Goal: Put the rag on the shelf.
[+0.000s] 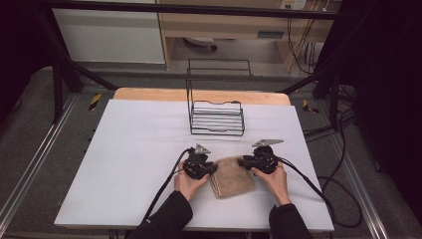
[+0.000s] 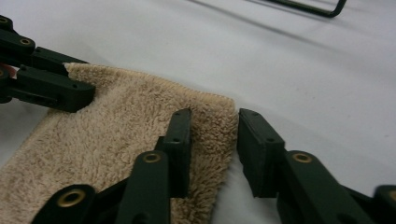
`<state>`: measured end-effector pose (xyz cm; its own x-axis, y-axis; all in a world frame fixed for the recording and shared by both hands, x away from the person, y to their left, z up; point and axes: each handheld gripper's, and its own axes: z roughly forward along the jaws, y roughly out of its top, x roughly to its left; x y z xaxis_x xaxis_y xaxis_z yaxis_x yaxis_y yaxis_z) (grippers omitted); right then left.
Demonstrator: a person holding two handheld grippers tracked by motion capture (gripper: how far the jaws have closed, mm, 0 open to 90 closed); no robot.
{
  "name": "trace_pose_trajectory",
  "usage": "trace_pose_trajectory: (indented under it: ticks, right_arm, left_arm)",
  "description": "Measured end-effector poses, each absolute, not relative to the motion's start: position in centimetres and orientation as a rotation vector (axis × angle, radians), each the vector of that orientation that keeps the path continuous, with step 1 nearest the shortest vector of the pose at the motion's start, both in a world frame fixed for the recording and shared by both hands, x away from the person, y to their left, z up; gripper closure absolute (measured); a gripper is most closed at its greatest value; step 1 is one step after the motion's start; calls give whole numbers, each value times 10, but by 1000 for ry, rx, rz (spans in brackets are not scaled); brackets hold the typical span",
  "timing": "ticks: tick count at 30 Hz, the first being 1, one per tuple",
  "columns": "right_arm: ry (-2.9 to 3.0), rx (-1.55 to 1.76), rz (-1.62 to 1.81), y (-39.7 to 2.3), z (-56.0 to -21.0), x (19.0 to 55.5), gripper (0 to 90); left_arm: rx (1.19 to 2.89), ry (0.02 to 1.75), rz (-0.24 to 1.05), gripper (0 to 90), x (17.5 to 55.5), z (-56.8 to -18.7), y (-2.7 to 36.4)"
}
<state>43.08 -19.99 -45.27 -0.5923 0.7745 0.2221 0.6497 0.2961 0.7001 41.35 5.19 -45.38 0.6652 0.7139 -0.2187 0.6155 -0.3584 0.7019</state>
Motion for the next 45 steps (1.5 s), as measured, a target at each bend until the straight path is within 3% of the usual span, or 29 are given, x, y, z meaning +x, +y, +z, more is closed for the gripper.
trace_pose_trajectory:
  ticks: [11,45]
  right_arm:
    - [2420,1345,1188,-199,-451,430,855]
    - [2325,1198,1302,-209,-412,396,871]
  left_arm:
    - [2067,1040,122,791,415,-454,54]
    - [1925,941,155,809,390,-429,63]
